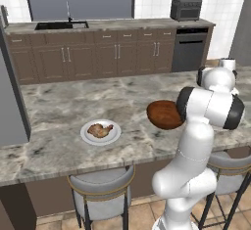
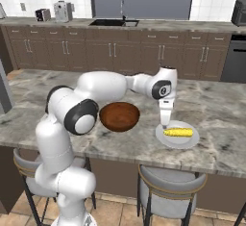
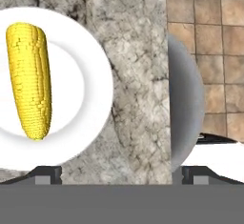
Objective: Pick the chicken drumstick and corn from their plates and place them in the bowl. Then put the bowl in the fridge.
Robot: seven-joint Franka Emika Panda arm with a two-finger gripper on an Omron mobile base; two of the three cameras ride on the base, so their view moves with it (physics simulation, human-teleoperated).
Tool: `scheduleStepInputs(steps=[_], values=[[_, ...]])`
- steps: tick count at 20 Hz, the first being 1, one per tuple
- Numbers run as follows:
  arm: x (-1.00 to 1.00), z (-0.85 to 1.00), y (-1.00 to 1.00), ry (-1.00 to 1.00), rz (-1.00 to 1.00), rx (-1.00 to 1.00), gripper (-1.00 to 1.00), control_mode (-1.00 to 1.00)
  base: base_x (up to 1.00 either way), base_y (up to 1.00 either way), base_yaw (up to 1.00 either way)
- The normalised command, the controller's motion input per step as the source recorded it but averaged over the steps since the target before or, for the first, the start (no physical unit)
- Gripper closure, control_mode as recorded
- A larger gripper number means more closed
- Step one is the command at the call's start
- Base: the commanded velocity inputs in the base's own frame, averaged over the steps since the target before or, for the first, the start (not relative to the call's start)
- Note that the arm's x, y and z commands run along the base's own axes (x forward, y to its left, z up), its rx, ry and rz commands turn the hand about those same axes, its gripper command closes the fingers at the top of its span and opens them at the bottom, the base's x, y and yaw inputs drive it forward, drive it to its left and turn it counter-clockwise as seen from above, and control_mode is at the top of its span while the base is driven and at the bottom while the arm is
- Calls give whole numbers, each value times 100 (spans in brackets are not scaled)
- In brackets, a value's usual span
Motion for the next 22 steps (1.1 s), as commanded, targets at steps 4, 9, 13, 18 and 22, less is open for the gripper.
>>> scheduleStepInputs(steps=[4,9,13,18,22], values=[[39,-36,-11,-6,0,0,-100,-100,0,0,0],[41,-32,-16,-3,0,0,-100,-100,0,0,0],[27,-20,-24,0,0,0,-100,-100,0,0,0],[12,-14,-22,0,0,0,-100,-100,0,0,0],[20,-17,-25,0,0,0,-100,-100,0,0,0]])
